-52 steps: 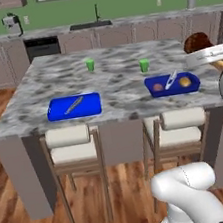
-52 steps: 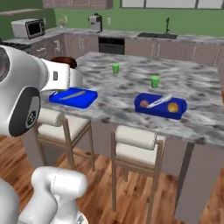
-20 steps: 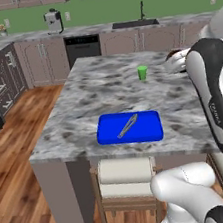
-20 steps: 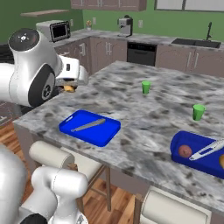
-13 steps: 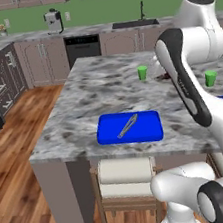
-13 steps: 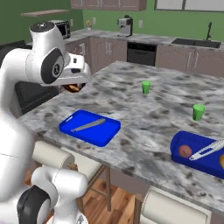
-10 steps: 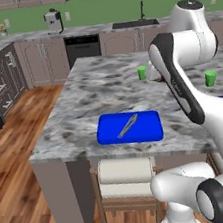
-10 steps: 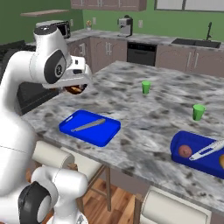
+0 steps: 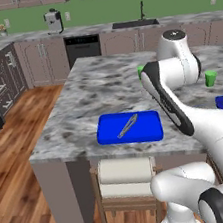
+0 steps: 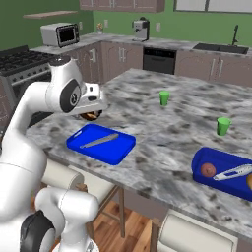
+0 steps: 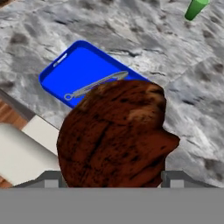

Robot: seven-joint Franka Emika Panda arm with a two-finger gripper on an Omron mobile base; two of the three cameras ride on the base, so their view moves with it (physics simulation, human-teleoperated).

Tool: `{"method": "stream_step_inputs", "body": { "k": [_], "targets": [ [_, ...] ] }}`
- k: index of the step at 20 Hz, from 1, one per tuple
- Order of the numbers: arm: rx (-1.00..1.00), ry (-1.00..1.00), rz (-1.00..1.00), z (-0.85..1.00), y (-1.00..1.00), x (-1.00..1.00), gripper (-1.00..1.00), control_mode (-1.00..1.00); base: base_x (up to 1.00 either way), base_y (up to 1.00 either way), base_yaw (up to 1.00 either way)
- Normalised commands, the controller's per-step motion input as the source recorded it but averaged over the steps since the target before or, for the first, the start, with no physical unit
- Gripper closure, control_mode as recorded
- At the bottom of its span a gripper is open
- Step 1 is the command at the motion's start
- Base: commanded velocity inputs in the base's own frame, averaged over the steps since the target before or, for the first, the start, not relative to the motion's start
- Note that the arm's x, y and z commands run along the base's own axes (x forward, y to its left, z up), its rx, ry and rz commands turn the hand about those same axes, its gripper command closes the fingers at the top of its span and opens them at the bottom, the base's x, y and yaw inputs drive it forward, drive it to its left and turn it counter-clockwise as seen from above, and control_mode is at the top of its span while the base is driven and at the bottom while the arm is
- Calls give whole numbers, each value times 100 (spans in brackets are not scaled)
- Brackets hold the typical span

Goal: Gather the potato and onion from the fridge and place them on a tray on the dining counter. Then gather the steak and chicken drumstick from the fridge and place them on the other tray.

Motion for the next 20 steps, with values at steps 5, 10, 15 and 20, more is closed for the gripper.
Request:
{"method": "stream_step_inputs", "body": {
  "k": [5, 10, 15, 20],
  "targets": [
    [-2, 0, 1, -68, 0, 11, 100, -100, 0, 0, 0],
    [0, -5, 2, -35, 0, 51, 100, -100, 0, 0, 0],
    [0, 0, 0, -46, -2, 36, 100, -100, 0, 0, 0],
    [0, 0, 0, -33, -6, 38, 100, -100, 0, 0, 0]
  ]
}}
